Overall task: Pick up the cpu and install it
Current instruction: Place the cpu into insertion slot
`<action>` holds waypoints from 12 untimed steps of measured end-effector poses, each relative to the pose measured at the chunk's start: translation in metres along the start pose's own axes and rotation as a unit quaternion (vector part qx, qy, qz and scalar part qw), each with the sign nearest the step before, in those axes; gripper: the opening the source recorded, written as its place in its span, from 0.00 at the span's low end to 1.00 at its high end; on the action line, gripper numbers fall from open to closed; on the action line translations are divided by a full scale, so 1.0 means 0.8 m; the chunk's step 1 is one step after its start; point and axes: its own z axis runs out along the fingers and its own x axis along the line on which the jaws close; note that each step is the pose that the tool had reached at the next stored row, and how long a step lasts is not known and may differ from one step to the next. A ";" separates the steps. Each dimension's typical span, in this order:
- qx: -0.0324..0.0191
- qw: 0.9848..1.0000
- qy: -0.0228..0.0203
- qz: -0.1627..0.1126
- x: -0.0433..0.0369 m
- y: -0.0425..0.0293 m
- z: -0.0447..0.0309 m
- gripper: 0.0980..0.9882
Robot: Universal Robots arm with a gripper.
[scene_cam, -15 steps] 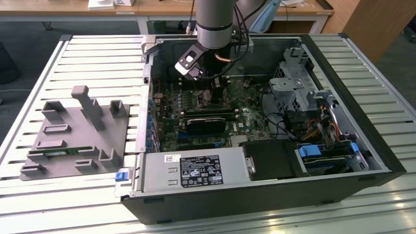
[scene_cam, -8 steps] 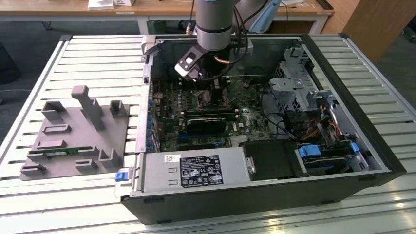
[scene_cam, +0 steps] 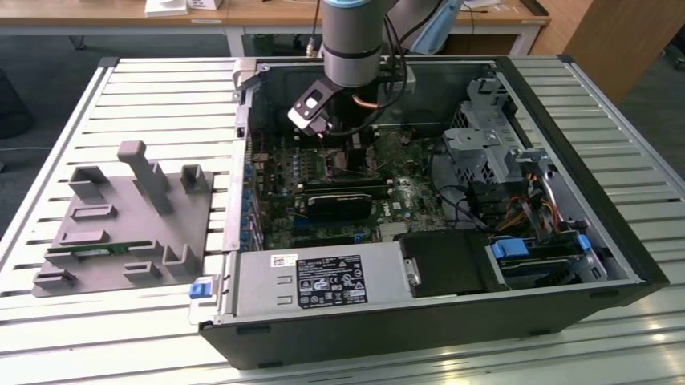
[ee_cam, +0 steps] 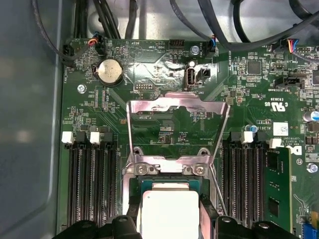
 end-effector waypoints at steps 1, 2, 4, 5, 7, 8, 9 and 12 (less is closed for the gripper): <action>0.000 1.000 0.000 0.000 0.000 -0.0001 0.0006 0.50; 0.000 1.000 0.000 0.000 0.000 -0.0001 0.0012 0.50; 0.000 1.000 0.000 0.000 0.000 -0.0003 0.0023 0.50; 0.000 1.000 0.000 0.000 0.000 -0.0004 0.0028 0.50; 0.000 1.000 0.000 0.000 0.000 -0.0004 0.0032 0.50; 0.000 1.000 0.000 0.000 0.000 -0.0004 0.0033 0.50; 0.000 1.000 0.000 0.000 0.000 -0.0004 0.0033 0.50; 0.000 1.000 0.000 0.000 0.000 -0.0003 0.0026 0.50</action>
